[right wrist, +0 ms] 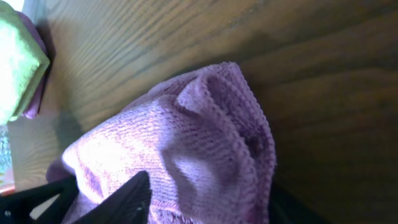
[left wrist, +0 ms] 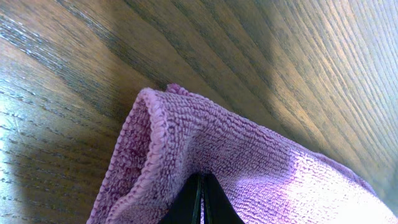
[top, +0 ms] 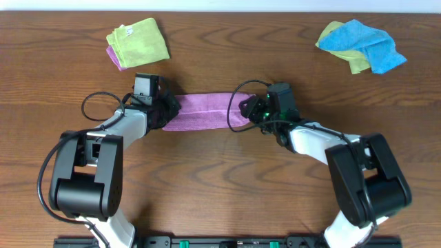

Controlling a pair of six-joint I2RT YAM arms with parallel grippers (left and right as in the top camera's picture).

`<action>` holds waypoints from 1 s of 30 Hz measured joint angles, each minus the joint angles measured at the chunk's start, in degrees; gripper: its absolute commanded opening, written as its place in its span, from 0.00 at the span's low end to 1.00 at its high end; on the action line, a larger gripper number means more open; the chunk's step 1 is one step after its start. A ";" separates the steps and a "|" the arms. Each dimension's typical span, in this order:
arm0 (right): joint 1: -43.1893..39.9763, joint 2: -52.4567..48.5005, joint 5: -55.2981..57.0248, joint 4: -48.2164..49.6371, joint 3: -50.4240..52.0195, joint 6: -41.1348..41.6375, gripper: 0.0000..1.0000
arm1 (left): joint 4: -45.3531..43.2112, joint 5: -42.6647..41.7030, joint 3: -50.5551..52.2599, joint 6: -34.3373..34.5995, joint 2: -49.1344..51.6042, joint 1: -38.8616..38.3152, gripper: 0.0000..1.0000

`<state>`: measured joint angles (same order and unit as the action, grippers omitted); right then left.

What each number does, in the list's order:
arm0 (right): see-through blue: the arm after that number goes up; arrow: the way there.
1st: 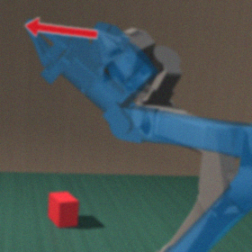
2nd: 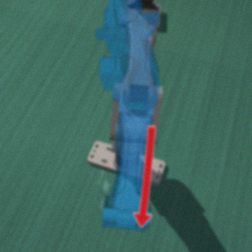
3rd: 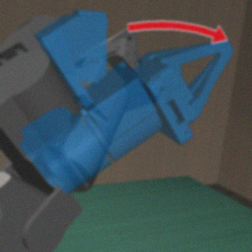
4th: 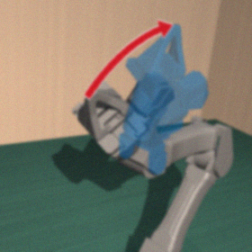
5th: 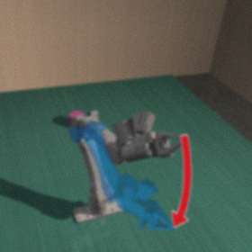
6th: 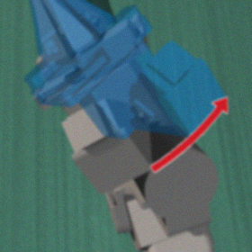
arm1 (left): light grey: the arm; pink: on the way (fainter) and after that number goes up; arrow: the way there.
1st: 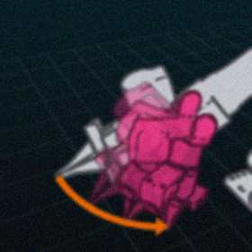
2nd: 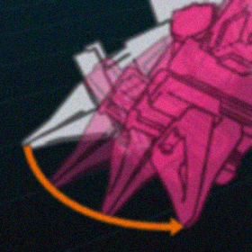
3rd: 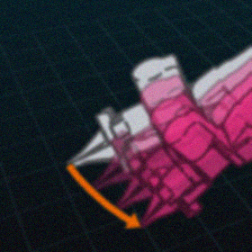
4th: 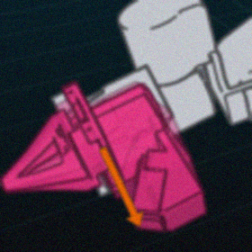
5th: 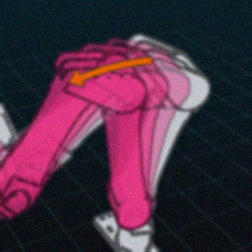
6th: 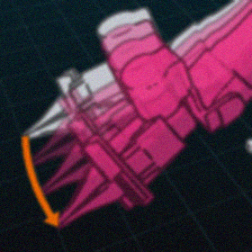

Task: Fold the cloth
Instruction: 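Fold the strip's right end toward the left gripper with the right gripper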

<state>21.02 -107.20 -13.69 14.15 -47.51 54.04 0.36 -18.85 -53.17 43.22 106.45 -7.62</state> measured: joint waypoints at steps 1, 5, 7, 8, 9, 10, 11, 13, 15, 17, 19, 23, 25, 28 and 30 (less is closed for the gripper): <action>0.09 -0.57 0.15 1.09 0.00 0.13 0.40 | 0.13 0.00 -0.02 -0.02 0.00 0.00 0.06; 0.28 -2.67 1.75 4.61 -0.15 -0.28 0.17 | 0.74 -0.33 -0.13 -0.20 0.00 0.00 0.06; 0.31 -3.65 2.91 6.14 -0.20 -0.98 0.02 | 1.16 -0.61 -0.22 -0.52 0.00 0.00 0.06; 0.31 -4.11 3.23 7.02 -0.15 -1.49 0.01 | 1.29 -0.76 -0.24 -0.87 0.00 0.00 0.06; 0.31 -4.44 3.48 7.85 -0.11 -2.34 0.01 | 1.40 -1.05 -0.24 -1.16 0.00 0.00 0.05; 0.35 -4.76 3.82 8.87 -0.07 -3.37 0.01 | 1.57 -1.49 -0.24 -1.44 0.00 0.02 0.06; 0.35 -4.94 4.20 9.73 -0.04 -4.55 0.01 | 1.64 -1.81 -0.24 -1.60 0.00 0.02 0.06; 0.35 -4.92 4.57 10.23 0.00 -6.99 0.01 | 1.81 -2.56 -0.24 -1.77 0.00 0.07 0.06; 0.35 -4.83 4.74 10.29 0.00 -9.27 0.01 | 2.03 -3.48 -0.24 -1.99 0.00 0.07 0.06; 0.35 -4.28 4.92 9.64 0.00 -11.67 0.01 | 2.19 -4.35 -0.24 -2.19 0.00 0.07 0.06; 0.44 -2.47 5.27 8.00 0.04 -14.08 0.01 | 2.27 -5.14 -0.24 -2.36 0.00 0.00 0.06; 0.68 3.48 5.44 4.20 0.13 -18.03 0.01 | 2.40 -5.88 -0.24 -2.34 0.00 -0.44 0.06; 0.81 6.43 5.49 2.78 0.11 -19.43 0.01 | 2.43 -6.25 -0.24 -2.36 0.00 -1.01 0.06; 1.01 10.29 5.57 1.77 0.11 -21.03 0.01 | 2.45 -6.49 -0.24 -2.34 0.00 -2.03 0.06; 1.60 11.85 5.60 1.68 0.11 -21.62 0.01 | 2.45 -6.60 -0.24 -2.36 0.00 -2.56 0.06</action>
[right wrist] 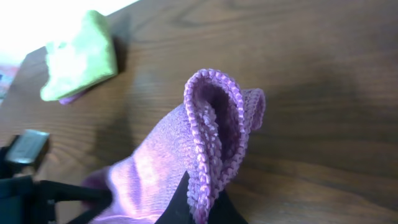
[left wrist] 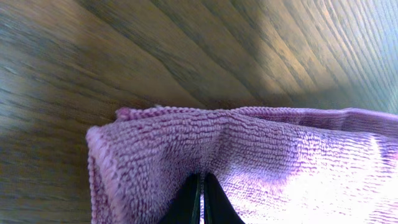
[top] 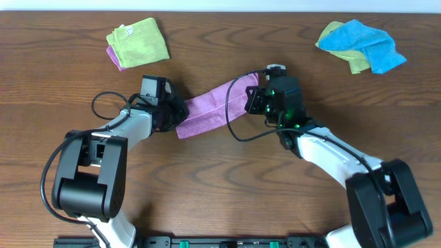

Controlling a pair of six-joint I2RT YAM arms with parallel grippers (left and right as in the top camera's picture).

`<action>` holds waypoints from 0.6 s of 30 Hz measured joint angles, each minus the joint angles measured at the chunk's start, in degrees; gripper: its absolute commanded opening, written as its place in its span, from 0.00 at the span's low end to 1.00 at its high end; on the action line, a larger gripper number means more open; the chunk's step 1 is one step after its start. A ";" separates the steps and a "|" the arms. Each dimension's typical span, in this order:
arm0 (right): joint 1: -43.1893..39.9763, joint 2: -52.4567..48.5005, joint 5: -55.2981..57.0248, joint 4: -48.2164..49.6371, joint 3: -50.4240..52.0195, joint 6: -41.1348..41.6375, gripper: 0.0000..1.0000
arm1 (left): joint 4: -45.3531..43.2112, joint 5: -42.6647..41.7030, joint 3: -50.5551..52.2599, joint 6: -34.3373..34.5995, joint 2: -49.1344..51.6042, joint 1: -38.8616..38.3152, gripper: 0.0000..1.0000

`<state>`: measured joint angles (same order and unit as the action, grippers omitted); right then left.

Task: Fold the cloth
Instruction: 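Fold the strip's right end toward the left gripper with the right gripper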

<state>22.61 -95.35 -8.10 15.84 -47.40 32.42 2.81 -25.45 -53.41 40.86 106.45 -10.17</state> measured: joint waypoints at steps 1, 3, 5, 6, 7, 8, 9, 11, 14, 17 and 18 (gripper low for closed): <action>0.26 0.55 0.00 0.00 0.00 -0.17 0.01 | 0.00 -0.07 0.00 0.00 0.00 -0.11 0.06; 1.11 1.03 0.04 -0.04 -0.09 -0.46 0.01 | -0.02 -0.09 0.00 0.00 0.02 -0.13 0.06; 2.25 1.03 0.07 -0.15 -0.22 -0.66 0.01 | -0.02 -0.09 0.00 0.02 0.00 -0.13 0.05; 3.17 1.03 0.07 -0.17 -0.24 -0.70 0.01 | -0.04 -0.09 0.00 0.00 0.02 -0.13 0.06; 4.02 1.03 0.07 -0.17 -0.31 -0.87 0.01 | -0.04 -0.09 0.00 0.02 0.02 -0.13 0.06; 4.90 1.03 0.07 -0.20 -0.42 -0.96 0.01 | -0.04 -0.09 0.00 0.02 0.02 -0.13 0.06; 5.79 1.03 0.17 -0.17 -0.57 -1.09 0.01 | -0.07 -0.09 0.00 0.00 0.02 -0.13 0.06; 7.69 1.03 0.24 -0.15 -0.90 -1.31 0.01 | -0.04 -0.07 0.00 0.02 0.02 -0.13 0.05; 9.27 1.03 0.37 -0.17 -1.16 -1.44 0.01 | -0.04 -0.09 0.00 0.02 0.02 -0.13 0.06; 10.29 0.70 0.55 -0.15 -1.68 -1.49 0.01 | -0.07 -0.09 0.00 0.02 0.02 -0.13 0.06; 10.58 0.33 0.59 -0.15 -2.03 -1.49 0.01 | -0.07 -0.09 0.00 0.02 0.02 -0.13 0.06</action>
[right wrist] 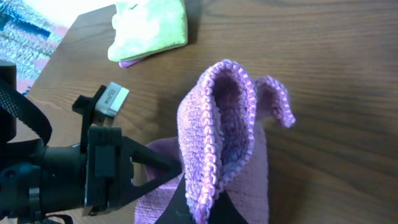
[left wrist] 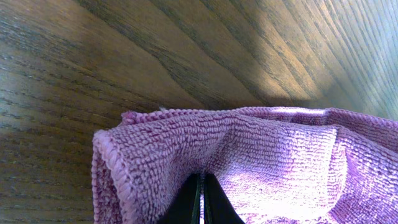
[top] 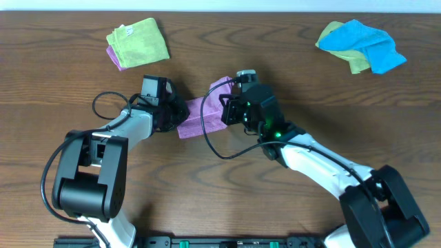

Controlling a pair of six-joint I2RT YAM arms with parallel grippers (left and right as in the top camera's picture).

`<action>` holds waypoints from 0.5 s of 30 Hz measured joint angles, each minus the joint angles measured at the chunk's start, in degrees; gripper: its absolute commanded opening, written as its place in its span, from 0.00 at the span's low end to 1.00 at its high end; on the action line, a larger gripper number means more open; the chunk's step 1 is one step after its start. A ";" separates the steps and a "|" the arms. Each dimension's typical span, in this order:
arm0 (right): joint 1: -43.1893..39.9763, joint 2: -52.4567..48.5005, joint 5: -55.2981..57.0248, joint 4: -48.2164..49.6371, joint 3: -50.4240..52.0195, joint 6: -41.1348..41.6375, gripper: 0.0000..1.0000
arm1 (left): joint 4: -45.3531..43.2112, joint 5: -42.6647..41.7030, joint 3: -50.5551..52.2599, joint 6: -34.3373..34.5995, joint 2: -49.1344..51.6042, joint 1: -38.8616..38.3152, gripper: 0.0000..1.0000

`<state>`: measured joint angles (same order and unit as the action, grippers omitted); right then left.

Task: Fold the cloth
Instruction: 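Fold the strip's right end toward the left gripper with the right gripper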

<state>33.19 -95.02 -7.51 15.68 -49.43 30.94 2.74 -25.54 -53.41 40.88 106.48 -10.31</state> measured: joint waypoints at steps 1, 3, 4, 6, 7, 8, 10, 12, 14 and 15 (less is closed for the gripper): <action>0.39 -0.74 0.07 0.00 -0.59 0.00 0.01 | 0.00 0.00 0.00 0.00 0.00 0.00 0.06; 1.22 -2.86 0.02 -0.15 -2.25 0.00 0.01 | 0.00 0.00 0.00 0.00 0.00 0.00 0.06; 1.42 -3.91 0.07 -0.28 -3.06 0.00 0.01 | 0.00 -0.02 0.00 -0.02 0.00 0.00 0.06; 2.16 -6.40 -0.11 -2.05 -5.62 -0.02 0.01 | 0.00 -0.20 0.00 -0.02 0.00 0.00 0.06; 2.36 -7.28 -0.22 -2.97 -6.62 -0.09 0.01 | -0.02 -0.26 0.00 -0.02 0.00 0.00 0.06; 2.54 -8.02 -0.28 -3.91 -7.61 -0.20 0.01 | 0.00 -0.46 0.00 0.00 0.00 0.00 0.05; 2.93 -9.20 -0.48 -5.33 -9.27 -0.61 0.01 | 0.02 -0.70 0.00 -0.02 0.00 0.02 0.05; 3.34 -9.51 -0.57 -5.88 -9.92 -1.07 0.01 | 0.07 -0.96 -0.20 -0.02 0.00 0.02 0.06; 3.54 -9.51 -0.63 -6.21 -10.01 -1.44 0.01 | 0.07 -1.11 -0.48 -0.02 0.00 0.02 0.06; 3.61 -9.51 -0.61 -6.51 -10.03 -1.49 0.01 | 0.11 -1.16 -0.63 -0.02 0.00 0.02 0.06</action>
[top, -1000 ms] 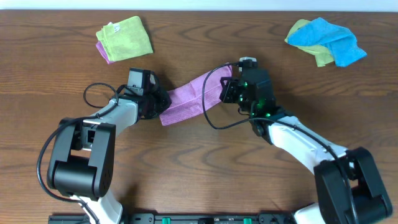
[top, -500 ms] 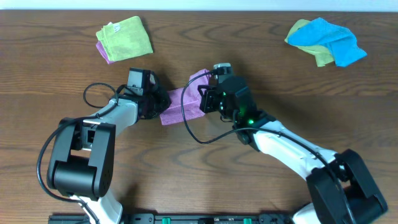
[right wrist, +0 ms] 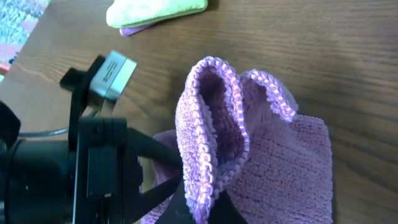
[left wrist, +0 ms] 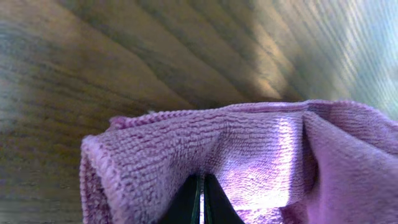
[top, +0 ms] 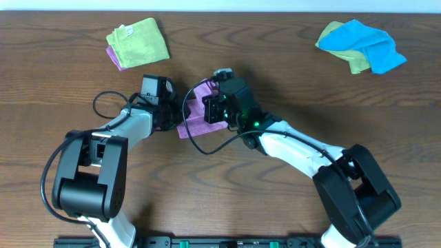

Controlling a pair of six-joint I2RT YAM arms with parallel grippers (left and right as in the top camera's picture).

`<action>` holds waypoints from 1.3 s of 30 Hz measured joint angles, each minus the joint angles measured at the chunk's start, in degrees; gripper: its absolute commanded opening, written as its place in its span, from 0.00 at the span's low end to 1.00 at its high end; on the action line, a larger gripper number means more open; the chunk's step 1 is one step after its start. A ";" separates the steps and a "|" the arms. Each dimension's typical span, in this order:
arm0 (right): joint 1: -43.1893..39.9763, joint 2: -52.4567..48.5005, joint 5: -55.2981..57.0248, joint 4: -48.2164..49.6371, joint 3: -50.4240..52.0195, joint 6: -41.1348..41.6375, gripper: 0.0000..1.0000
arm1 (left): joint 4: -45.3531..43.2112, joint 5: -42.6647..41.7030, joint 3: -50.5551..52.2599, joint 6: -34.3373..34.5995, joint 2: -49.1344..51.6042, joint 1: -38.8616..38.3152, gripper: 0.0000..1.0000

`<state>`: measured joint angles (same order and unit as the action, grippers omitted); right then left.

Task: Fold the cloth
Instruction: 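Fold the strip's right end toward the left gripper with the right gripper, then press the folded purple cloth down, release it, and retract the right gripper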

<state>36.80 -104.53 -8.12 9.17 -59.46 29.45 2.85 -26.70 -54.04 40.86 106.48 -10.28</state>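
The purple cloth (top: 198, 116) lies on the wooden table, doubled over on itself between the two arms. My left gripper (top: 175, 114) is shut on its left end; the left wrist view shows the thin black fingertips (left wrist: 201, 202) pinching the purple cloth (left wrist: 186, 149) near its hem. My right gripper (top: 213, 110) is shut on the other end and holds it raised over the left end. In the right wrist view that pinched purple edge (right wrist: 208, 143) stands up in a loop, with the left gripper's black body (right wrist: 93, 155) right beside it.
A folded green cloth over a purple one (top: 136, 41) lies at the back left. A crumpled blue and green cloth pile (top: 360, 43) sits at the back right. Black cables loop beside both arms. Bare wood table (top: 227, 186) spreads in front of the cloth.
My right gripper has moved a little further left with the cloth's right end, now over the left end beside the left gripper. The left gripper has stayed put.
The cloth first lay stretched in a strip between both shut grippers. Then the right end was lifted and the strip slanted. Half a second ago the right end was halfway across, and now it is over the left end.
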 measured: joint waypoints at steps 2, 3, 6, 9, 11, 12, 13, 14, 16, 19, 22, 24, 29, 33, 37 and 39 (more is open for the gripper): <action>0.02 0.00 -0.02 -0.79 -0.02 -0.15 0.01 | 0.20 -0.26 -0.11 -0.20 0.00 0.07 0.06; 0.02 0.00 0.00 -1.05 -0.02 -0.17 0.01 | 0.42 -0.35 -0.11 -0.28 -0.02 0.13 0.06; 0.02 0.00 -0.02 -1.49 -0.04 -0.55 0.01 | 1.68 -0.42 -0.11 -0.76 -0.59 0.76 0.06; 0.02 0.00 -0.02 -1.68 -0.04 -1.07 0.01 | 2.91 -0.35 -0.11 -1.33 -2.43 1.95 0.06; 0.04 0.00 0.00 -1.68 -0.04 -1.49 0.01 | 3.52 -0.33 -0.11 -1.90 -4.20 2.75 0.06; 0.04 -0.02 -0.02 -1.68 -0.04 -1.66 0.01 | 3.91 -0.31 -0.11 -2.08 -5.16 3.15 0.06; 0.07 -0.02 0.00 -1.73 -0.04 -1.77 0.01 | 4.28 -0.31 -0.11 -2.16 -5.97 3.48 0.06; 0.09 -0.02 0.00 -1.73 -0.04 -1.95 0.01 | 4.66 -0.31 -0.11 -2.29 -6.88 3.82 0.06; 0.15 -0.09 -0.02 -1.68 -0.04 -2.40 0.01 | 4.87 -0.28 -0.11 -2.36 -8.22 4.33 0.06; 0.39 -0.81 0.00 -1.64 -0.11 -2.91 0.01 | 5.68 -0.24 -0.11 -2.69 -9.90 5.03 0.06; 1.29 -2.86 0.00 -1.49 -0.15 -2.99 0.01 | 6.19 -0.07 -0.11 -3.23 -11.85 6.12 0.05; 1.88 -3.98 -0.02 -1.05 -0.15 -3.02 0.02 | 6.54 0.15 -0.11 -3.45 -13.07 6.95 0.06; 3.39 -5.35 0.02 0.11 -0.15 -3.15 0.22 | 8.50 0.57 -0.13 -3.72 -15.89 8.90 0.05; 4.81 -5.35 0.02 0.59 -0.15 -3.56 0.33 | 10.03 0.76 -0.13 -3.85 -16.44 9.86 0.06; 6.10 -5.35 -0.79 1.42 -0.15 -3.61 0.40 | 10.43 0.87 -0.13 -3.85 -16.44 10.12 0.05; 6.62 -5.35 -1.57 1.66 -0.15 -3.61 0.43 | 10.43 1.01 -0.13 -3.85 -16.48 10.12 0.06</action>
<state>43.42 -109.89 -9.69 10.83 -59.61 25.85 13.28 -25.69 -54.17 37.01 90.00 -0.16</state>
